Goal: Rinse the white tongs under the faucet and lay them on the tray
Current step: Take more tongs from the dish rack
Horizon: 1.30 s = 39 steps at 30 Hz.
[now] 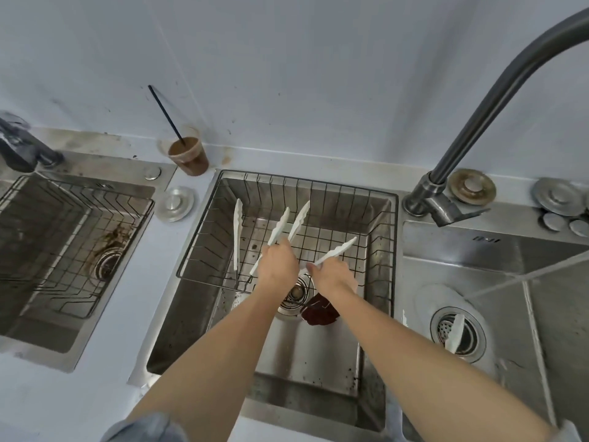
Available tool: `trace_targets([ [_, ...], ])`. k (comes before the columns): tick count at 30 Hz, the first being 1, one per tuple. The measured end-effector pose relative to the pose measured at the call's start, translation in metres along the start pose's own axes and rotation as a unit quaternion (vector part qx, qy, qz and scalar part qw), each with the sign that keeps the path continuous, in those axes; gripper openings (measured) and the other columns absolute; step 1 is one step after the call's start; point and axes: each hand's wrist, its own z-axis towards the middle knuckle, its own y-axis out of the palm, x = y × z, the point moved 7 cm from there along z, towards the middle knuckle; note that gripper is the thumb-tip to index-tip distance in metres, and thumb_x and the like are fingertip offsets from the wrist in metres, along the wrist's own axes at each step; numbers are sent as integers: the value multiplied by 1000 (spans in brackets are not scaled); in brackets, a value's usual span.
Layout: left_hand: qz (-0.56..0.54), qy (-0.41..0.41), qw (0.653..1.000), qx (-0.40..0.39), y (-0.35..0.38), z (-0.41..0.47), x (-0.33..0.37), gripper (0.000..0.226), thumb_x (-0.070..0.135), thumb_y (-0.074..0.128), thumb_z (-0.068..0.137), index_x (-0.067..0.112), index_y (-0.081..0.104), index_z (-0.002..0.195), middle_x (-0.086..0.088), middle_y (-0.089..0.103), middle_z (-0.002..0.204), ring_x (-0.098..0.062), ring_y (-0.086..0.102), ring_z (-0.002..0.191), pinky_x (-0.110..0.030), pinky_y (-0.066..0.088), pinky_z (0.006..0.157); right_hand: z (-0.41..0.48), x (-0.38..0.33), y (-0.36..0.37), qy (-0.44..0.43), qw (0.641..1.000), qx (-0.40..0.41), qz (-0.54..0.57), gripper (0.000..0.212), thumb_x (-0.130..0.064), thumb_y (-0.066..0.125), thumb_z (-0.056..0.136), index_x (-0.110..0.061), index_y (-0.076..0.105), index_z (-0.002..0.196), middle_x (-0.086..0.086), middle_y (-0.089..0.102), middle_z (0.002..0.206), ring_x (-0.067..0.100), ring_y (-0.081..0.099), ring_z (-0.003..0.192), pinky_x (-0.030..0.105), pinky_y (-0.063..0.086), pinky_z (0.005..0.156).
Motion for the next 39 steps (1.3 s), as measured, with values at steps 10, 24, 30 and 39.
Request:
trace_targets([
  [10, 17, -38, 999, -4, -8, 11, -7, 20, -5, 46, 87, 1, 62, 99, -17, 63, 101, -33, 61, 92, -36, 47, 70, 8, 11, 17, 152, 910, -71, 378, 17, -15, 64, 87, -3, 66, 98, 7, 57, 64, 16, 49, 46, 23, 44, 45],
  [24, -176, 7, 983, 52, -80, -41, 33, 15, 6, 52, 90, 8, 66, 86, -7, 67, 82, -17, 57, 68, -21, 40, 61, -46, -3, -58, 16, 836, -71, 543, 5, -12, 56, 92, -8, 55, 94, 13, 66, 81, 24, 68, 73, 32, 59, 65],
  [30, -362, 9, 931, 46, -58, -107, 83, 17, 0, 54, 87, 11, 66, 92, 2, 64, 82, -12, 57, 75, -15, 40, 68, -85, 56, -110, -38, 852, -6, 522, 14, -12, 56, 92, -7, 56, 105, 11, 64, 88, 22, 68, 74, 29, 60, 62],
  [39, -390, 45, 920, -12, 19, -170, 164, 17, 2, 54, 89, 9, 70, 88, 0, 70, 79, -16, 63, 74, -14, 45, 65, -118, 177, -148, -8, 853, 28, 522, 5, -16, 56, 93, -12, 57, 90, 10, 65, 80, 17, 68, 67, 22, 54, 51],
])
